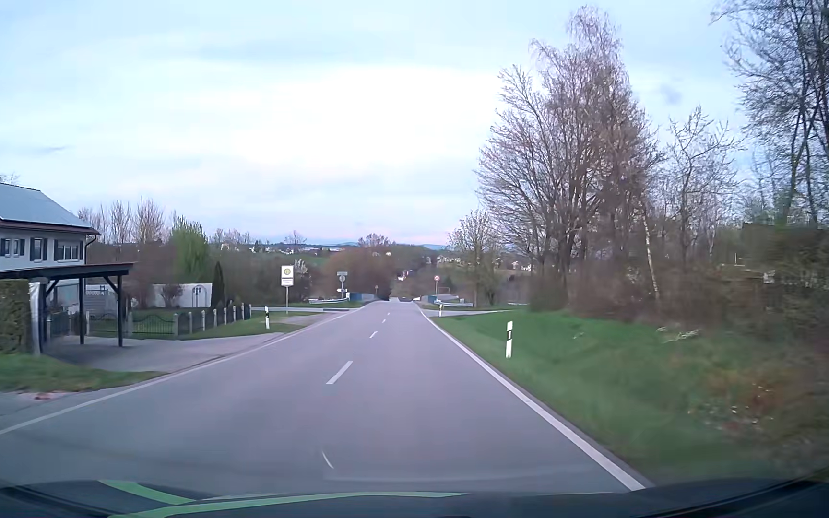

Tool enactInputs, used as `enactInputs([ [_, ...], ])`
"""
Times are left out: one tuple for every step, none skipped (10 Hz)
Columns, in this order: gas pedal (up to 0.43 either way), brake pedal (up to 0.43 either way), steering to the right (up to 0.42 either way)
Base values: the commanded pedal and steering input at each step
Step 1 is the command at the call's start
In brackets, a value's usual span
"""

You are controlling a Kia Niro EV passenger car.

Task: Follow the waypoints while adhering to traffic rules and regulations

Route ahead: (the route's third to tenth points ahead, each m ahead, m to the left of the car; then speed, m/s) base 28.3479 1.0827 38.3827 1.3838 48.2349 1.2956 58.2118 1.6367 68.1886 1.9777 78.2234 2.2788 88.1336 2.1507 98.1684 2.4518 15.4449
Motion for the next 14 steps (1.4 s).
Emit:
enactInputs([
  [0.000,0.000,-0.001],
  [0.000,0.000,-0.001],
  [0.000,0.000,-0.001],
  [0.000,0.000,-0.001],
  [0.000,0.000,-0.001],
  [0.000,0.000,-0.001],
  [0.008,0.000,-0.001],
  [0.008,0.000,-0.001],
  [0.028,0.000,-0.001],
  [0.028,0.000,-0.001],
  [0.028,0.000,-0.001],
  [0.028,0.000,-0.001],
  [0.028,0.000,-0.001],
  [0.028,0.000,-0.001],
])
